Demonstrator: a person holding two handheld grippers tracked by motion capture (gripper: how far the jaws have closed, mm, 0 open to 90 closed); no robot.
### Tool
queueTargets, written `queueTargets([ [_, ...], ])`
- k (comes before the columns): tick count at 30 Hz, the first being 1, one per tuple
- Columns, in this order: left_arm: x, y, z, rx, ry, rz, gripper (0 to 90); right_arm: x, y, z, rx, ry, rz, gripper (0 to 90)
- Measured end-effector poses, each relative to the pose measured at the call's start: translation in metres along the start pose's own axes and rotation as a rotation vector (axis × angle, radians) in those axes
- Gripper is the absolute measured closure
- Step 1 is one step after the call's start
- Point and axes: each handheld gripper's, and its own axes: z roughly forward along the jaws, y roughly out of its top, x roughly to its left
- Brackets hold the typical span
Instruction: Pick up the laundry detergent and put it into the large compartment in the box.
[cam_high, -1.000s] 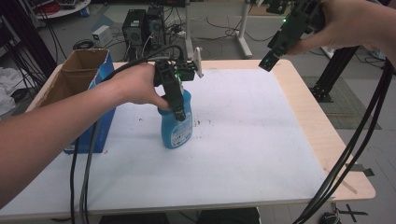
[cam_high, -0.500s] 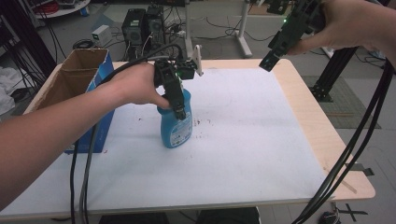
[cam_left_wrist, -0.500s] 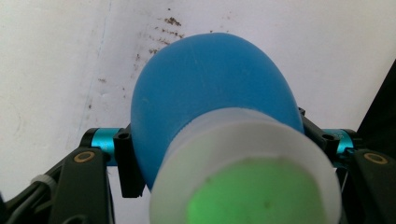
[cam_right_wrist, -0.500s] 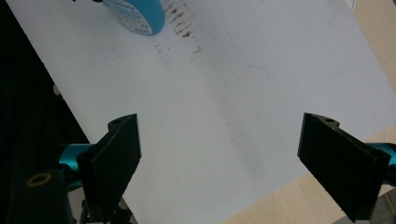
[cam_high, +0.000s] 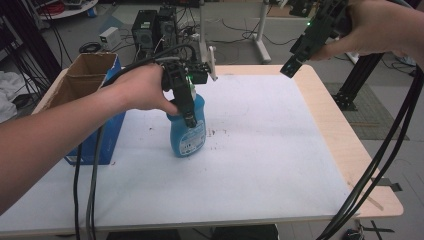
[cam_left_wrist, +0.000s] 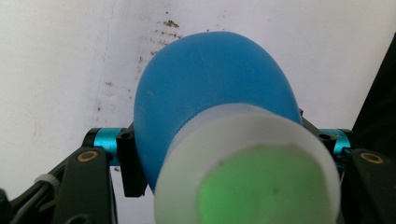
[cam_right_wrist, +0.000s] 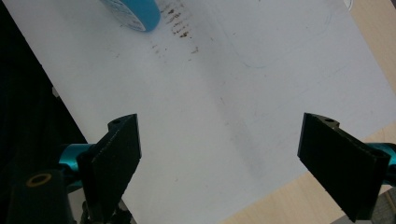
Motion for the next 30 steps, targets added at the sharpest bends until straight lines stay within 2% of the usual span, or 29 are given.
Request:
queueTargets([
  [3, -0.004, -0.002, -0.007, 0.006, 0.000, 0.036, 34.8, 0.000, 0.001, 0.001, 0.003, 0.004, 0.000, 12.6],
  [8, -0.007, -0.004, -0.018, -0.004, -0.009, 0.055, 34.9, -0.001, 0.002, 0.001, 0.004, 0.004, 0.002, 12.6],
  [9, -0.009, -0.005, -0.027, -0.010, -0.007, 0.065, 34.9, -0.002, 0.002, 0.000, 0.007, 0.006, 0.005, 12.6],
  [11, -0.010, -0.006, -0.031, -0.013, -0.007, 0.074, 34.9, -0.002, 0.002, -0.001, 0.007, 0.006, 0.007, 12.6],
  [13, -0.013, -0.008, -0.046, -0.016, -0.004, 0.098, 34.9, -0.004, 0.003, -0.001, 0.002, 0.007, 0.003, 12.6],
  [14, -0.013, -0.008, -0.046, -0.016, -0.004, 0.098, 34.9, -0.004, 0.003, -0.001, 0.002, 0.007, 0.003, 12.6],
  [17, -0.018, -0.012, -0.067, -0.028, -0.009, 0.127, 35.0, -0.005, 0.004, -0.001, 0.005, 0.009, 0.004, 12.6],
  [18, -0.018, -0.012, -0.067, -0.028, -0.009, 0.127, 35.0, -0.005, 0.004, -0.001, 0.005, 0.009, 0.004, 12.6],
  [19, -0.020, -0.014, -0.077, -0.031, -0.011, 0.138, 35.0, -0.006, 0.005, -0.001, 0.001, 0.010, 0.005, 12.6],
  [22, -0.022, -0.017, -0.086, -0.038, -0.008, 0.145, 35.0, -0.007, 0.005, -0.002, -0.002, 0.013, 0.006, 12.6],
  [23, -0.022, -0.020, -0.096, -0.040, -0.003, 0.156, 35.0, -0.008, 0.006, -0.002, -0.002, 0.014, 0.008, 12.6],
  [24, -0.022, -0.020, -0.096, -0.040, -0.003, 0.156, 35.0, -0.008, 0.006, -0.002, -0.002, 0.014, 0.008, 12.6],
  [27, -0.019, -0.030, -0.114, -0.052, 0.005, 0.150, 35.0, -0.009, 0.009, -0.002, 0.004, 0.018, 0.005, 12.6],
  [30, -0.018, -0.035, -0.122, -0.053, 0.010, 0.151, 35.0, -0.010, 0.010, -0.003, 0.004, 0.015, 0.003, 12.6],
])
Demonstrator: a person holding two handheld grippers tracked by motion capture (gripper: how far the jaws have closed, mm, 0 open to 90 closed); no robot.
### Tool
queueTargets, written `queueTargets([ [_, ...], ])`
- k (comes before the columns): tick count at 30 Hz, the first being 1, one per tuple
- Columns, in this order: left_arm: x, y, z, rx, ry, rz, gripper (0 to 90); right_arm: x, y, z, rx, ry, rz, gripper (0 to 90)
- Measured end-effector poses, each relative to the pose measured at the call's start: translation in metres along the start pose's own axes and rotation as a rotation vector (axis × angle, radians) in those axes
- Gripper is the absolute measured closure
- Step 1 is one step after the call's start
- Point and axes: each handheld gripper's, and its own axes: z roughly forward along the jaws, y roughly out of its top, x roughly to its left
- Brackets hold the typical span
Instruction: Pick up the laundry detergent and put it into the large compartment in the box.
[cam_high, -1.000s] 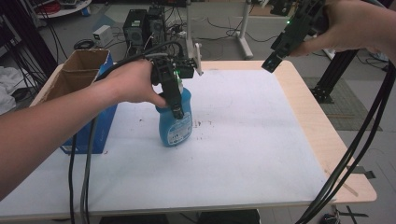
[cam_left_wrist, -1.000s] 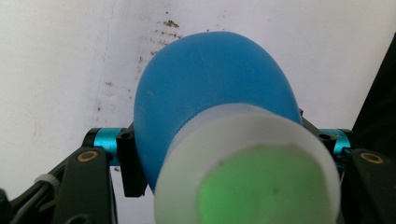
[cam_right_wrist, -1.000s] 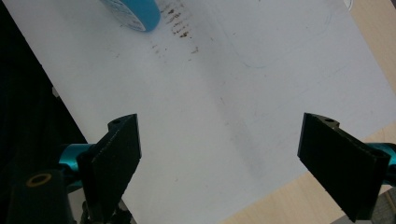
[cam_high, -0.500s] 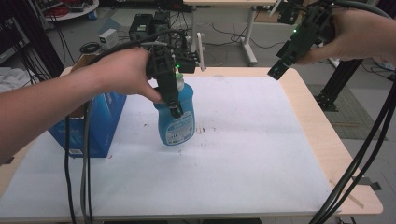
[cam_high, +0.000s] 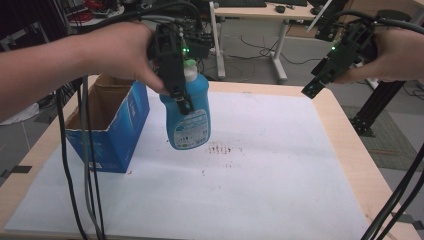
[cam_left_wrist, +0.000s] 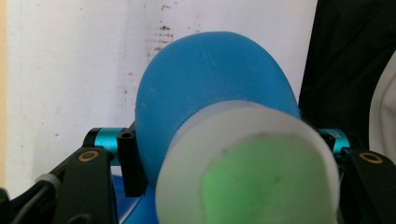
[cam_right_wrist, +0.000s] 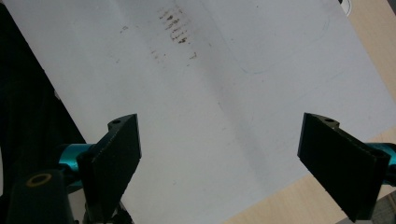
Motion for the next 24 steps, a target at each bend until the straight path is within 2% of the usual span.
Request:
queueTargets([
  [1, 0.000, -0.005, -0.007, -0.007, 0.002, -0.006, 35.0, 0.000, 0.001, -0.001, -0.001, 0.000, -0.001, 12.6],
  [8, 0.003, -0.024, -0.027, -0.016, 0.004, -0.032, 35.0, -0.004, 0.004, -0.001, -0.007, 0.002, 0.003, 12.6],
  [13, 0.007, -0.043, -0.048, -0.035, 0.018, -0.050, 35.1, -0.009, 0.004, -0.001, -0.016, 0.008, 0.017, 12.6],
  [18, 0.010, -0.056, -0.060, -0.041, 0.040, -0.076, 35.1, -0.011, 0.006, -0.001, -0.015, 0.007, 0.024, 12.6],
  [21, 0.014, -0.069, -0.068, -0.049, 0.055, -0.109, 35.1, -0.012, 0.008, 0.000, -0.019, 0.009, 0.021, 12.6],
  [24, 0.017, -0.076, -0.071, -0.047, 0.062, -0.118, 35.1, -0.012, 0.008, 0.000, -0.015, 0.010, 0.026, 12.6],
])
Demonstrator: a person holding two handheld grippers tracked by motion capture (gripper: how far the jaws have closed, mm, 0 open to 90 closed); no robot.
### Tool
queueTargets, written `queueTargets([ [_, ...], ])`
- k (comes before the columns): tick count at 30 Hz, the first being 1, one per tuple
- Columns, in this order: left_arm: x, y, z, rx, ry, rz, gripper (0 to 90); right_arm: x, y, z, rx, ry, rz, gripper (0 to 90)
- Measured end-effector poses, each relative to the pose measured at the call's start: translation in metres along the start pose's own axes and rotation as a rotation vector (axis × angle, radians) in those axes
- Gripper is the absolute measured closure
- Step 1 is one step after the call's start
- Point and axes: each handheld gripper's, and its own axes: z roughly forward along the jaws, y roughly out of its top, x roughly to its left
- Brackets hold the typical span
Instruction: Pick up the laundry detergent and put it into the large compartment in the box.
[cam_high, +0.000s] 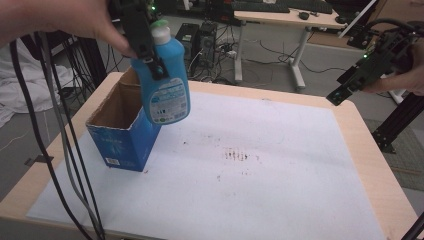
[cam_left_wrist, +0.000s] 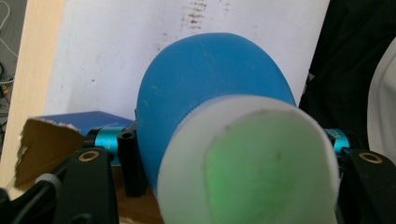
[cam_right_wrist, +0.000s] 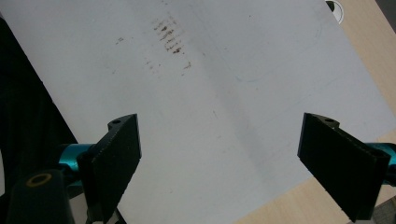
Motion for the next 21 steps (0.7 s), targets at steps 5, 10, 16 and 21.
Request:
queueTargets([
  [5, 0.009, -0.017, -0.006, 0.004, 0.015, -0.039, 35.2, -0.002, 0.000, 0.000, -0.004, 0.001, 0.001, 12.6],
  [10, 0.019, -0.035, -0.009, 0.026, 0.046, -0.073, 35.2, -0.003, 0.000, 0.001, -0.001, 0.000, 0.001, 12.6],
  [16, 0.034, -0.058, -0.010, 0.046, 0.077, -0.136, 35.3, -0.004, 0.001, 0.002, -0.003, 0.001, 0.003, 12.6],
  [21, 0.044, -0.074, -0.005, 0.056, 0.099, -0.191, 35.3, -0.004, 0.002, 0.002, -0.001, 0.000, 0.004, 12.6],
])
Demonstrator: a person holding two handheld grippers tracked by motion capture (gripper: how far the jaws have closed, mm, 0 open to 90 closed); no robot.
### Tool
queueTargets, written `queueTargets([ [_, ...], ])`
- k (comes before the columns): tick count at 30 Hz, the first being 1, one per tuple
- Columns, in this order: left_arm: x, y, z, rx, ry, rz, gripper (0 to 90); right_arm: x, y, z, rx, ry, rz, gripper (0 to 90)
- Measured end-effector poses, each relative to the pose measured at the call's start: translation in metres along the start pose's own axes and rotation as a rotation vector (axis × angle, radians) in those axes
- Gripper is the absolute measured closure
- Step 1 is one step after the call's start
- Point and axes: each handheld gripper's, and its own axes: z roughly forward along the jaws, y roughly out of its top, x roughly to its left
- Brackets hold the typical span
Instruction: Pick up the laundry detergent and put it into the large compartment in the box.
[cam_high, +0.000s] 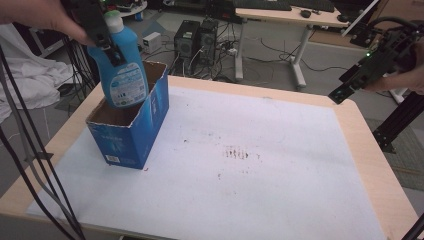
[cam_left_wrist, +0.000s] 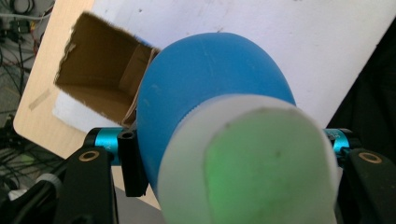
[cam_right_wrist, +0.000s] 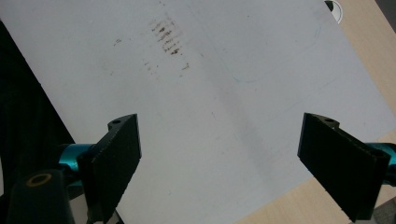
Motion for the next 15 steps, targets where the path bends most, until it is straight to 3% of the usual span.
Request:
queueTargets([
  [8, 0.011, -0.013, 0.016, 0.021, -0.004, -0.060, 35.3, 0.001, 0.000, 0.000, 0.003, -0.002, 0.000, 12.6],
  [15, 0.014, -0.018, 0.032, 0.032, -0.013, -0.076, 35.4, 0.002, 0.000, 0.000, 0.005, -0.004, -0.006, 12.6],
])
